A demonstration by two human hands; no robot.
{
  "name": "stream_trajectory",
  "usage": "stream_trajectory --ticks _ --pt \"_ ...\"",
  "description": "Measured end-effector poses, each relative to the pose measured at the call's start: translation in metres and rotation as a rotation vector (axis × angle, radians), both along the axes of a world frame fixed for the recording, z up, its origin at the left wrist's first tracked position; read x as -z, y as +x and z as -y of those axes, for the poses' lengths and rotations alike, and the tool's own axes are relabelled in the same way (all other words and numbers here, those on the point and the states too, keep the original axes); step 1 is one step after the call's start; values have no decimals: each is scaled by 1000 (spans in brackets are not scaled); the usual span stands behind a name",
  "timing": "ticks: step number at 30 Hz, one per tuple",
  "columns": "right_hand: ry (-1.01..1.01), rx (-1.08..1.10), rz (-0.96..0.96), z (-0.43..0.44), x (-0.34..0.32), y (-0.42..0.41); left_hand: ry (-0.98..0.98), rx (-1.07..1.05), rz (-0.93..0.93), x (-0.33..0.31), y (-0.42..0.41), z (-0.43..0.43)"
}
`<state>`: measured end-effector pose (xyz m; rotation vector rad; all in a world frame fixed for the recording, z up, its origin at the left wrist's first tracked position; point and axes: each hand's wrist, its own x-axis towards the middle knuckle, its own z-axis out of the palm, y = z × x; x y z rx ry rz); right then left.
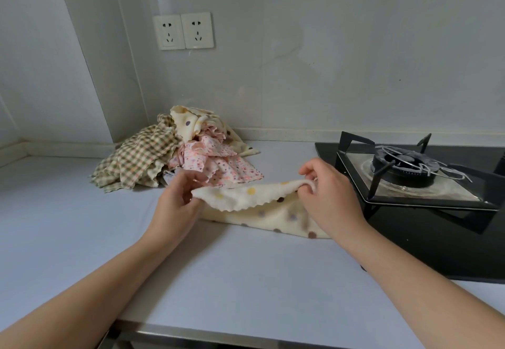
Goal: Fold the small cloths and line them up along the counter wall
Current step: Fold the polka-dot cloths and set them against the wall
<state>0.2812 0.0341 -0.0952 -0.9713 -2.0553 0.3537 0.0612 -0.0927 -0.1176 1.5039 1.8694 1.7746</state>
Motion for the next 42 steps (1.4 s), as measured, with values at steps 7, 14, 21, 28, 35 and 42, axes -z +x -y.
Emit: stream_trajectory --ticks 7,14,21,28,35,42 --pt "-158 31 102 -3 3 1 -293 171 -456 3 2 5" --pt "-219 -5 203 -4 5 2 -247 168 -751 8 -4 5" --pt "-268 -149 150 -4 0 5 -18 -21 -341 -4 4 10" --pt "-776 -433 -259 -6 -19 17 -157 181 309 -27 -8 18" --pt "-1132 -619 181 -13 -21 33 -724 150 157 -33 -6 27" --pt "-787 -717 234 -9 -27 37 -725 104 52 -43 -6 33"
